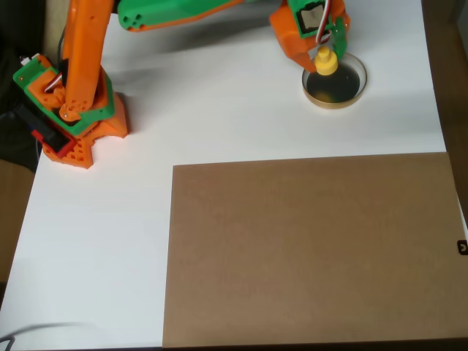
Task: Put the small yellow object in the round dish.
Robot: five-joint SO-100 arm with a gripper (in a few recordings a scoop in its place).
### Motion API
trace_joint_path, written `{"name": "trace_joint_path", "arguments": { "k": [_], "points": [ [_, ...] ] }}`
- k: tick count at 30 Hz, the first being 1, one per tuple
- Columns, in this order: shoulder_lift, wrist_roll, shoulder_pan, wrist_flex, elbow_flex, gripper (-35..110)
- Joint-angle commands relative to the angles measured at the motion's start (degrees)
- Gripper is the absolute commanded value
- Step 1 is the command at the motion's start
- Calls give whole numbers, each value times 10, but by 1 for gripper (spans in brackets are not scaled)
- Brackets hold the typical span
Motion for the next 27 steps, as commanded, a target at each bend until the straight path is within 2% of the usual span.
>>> {"name": "trace_joint_path", "arguments": {
  "k": [1,13,18,27],
  "points": [
    [18,0,-11,-9,-42,0],
    [-7,10,-18,-15,-54,0],
    [-11,7,-19,-11,-51,14],
    [-11,-3,-11,-4,-46,22]
  ]
}}
